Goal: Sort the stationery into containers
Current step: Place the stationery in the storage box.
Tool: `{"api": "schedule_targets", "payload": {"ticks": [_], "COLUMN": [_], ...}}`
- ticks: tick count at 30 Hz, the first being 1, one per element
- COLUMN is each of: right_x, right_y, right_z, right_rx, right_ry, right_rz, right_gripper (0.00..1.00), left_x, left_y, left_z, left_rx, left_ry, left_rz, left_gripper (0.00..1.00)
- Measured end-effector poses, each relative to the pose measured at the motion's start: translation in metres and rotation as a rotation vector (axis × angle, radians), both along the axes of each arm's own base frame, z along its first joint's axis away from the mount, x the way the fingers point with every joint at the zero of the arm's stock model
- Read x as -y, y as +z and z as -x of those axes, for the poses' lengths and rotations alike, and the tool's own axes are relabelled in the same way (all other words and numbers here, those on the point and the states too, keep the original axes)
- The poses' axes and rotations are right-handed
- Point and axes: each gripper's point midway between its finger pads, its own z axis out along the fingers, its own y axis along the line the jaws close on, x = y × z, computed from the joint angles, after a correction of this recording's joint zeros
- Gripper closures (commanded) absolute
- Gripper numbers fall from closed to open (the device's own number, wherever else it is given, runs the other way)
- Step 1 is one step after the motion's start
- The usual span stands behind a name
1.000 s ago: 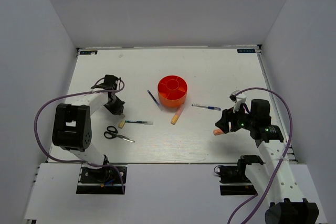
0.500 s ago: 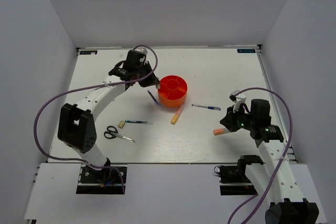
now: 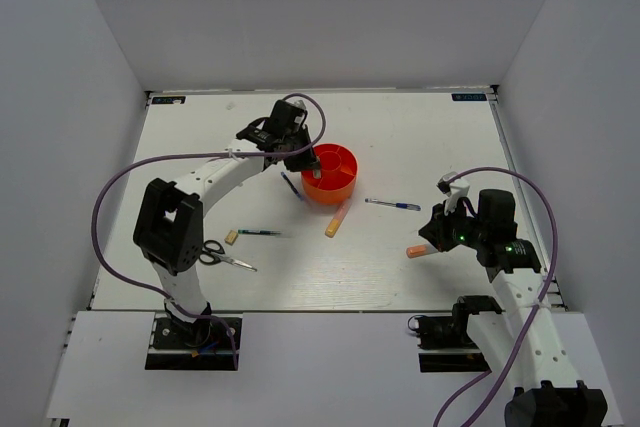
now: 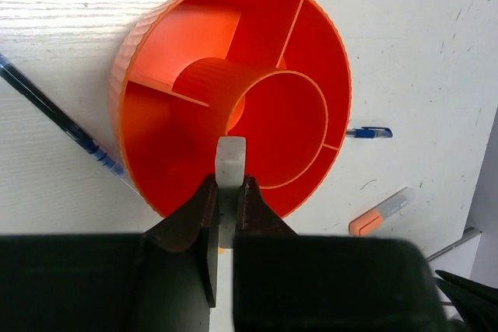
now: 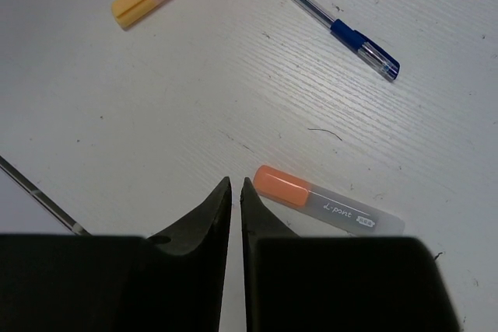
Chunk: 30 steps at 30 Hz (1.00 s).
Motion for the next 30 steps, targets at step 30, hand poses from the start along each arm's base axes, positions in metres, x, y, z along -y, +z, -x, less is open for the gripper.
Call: {"api": "schedule_targets", "payload": {"ticks": [30], "right_x": [0.0], "right_y": [0.001], "right_z": [0.0], "right_rx": [0.004], "right_ry": [0.001], "right_rz": [-0.001], "right_gripper": [0.85], "left_x": [-0.018], "left_y": [-0.013], "left_z": [-0.007], "left_rx": [0.022], "left_ry": [0.084], "left_rz": [-0.088], "left_gripper": [0.57]}}
